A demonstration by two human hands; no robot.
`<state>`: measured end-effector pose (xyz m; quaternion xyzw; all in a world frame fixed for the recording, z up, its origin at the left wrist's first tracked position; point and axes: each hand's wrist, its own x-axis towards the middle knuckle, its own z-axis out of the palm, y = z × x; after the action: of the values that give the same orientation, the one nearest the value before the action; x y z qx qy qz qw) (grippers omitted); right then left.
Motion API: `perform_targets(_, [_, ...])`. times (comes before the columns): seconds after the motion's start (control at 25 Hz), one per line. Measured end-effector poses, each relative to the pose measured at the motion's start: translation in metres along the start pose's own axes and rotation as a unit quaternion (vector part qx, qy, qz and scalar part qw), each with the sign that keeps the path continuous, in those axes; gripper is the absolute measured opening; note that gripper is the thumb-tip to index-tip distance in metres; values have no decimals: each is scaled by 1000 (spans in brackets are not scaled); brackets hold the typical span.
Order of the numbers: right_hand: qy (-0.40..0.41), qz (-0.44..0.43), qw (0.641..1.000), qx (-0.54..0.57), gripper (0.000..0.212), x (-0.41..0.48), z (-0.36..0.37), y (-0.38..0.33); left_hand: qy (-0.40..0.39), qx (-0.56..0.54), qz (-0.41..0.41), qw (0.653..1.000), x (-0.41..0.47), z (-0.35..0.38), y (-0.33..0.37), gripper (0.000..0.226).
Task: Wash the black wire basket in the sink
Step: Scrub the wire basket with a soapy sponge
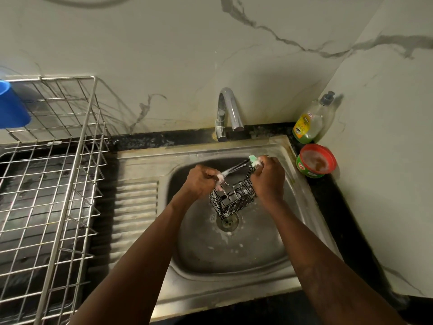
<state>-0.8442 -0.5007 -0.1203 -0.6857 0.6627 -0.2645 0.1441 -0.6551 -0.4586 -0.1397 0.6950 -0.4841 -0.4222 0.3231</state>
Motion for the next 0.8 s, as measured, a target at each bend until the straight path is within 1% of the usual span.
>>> perform_targets(0.08, [-20, 39, 999, -18, 36, 8, -2, -1, -17, -9, 11, 1000, -1, 2, -2, 13])
perform_targets(0.16, [-32, 65, 997, 15, 34, 13, -6, -2, -51, -26, 29, 998, -2, 2, -10, 19])
perform_targets(0.24, [-31, 73, 996, 45, 31, 17, -13, 0, -51, -35, 43, 997, 0, -1, -22, 20])
perform_targets(0.32, [-36, 51, 997, 53, 28, 15, -18, -2, -35, -18, 51, 998, 1, -4, -31, 19])
perform_targets(0.44, [-29, 4, 999, 36, 29, 10, -17, -10, -37, 60, 66, 995, 0, -1, -30, 33])
perform_targets(0.52, [-26, -16, 999, 35, 30, 6, -9, -17, -24, 95, 56, 994, 0, -1, -27, 41])
perform_targets(0.64, [-57, -40, 996, 48, 28, -5, 6, -29, -40, 144, 53, 987, -3, -7, -28, 47])
perform_targets(0.72, [-92, -35, 993, 70, 28, -12, 15, -37, -56, 144, 53, 987, -5, -10, -32, 40])
perform_targets(0.8, [-131, -7, 986, 105, 28, -18, 24, -43, -55, 101, 55, 992, -8, -10, -32, 40])
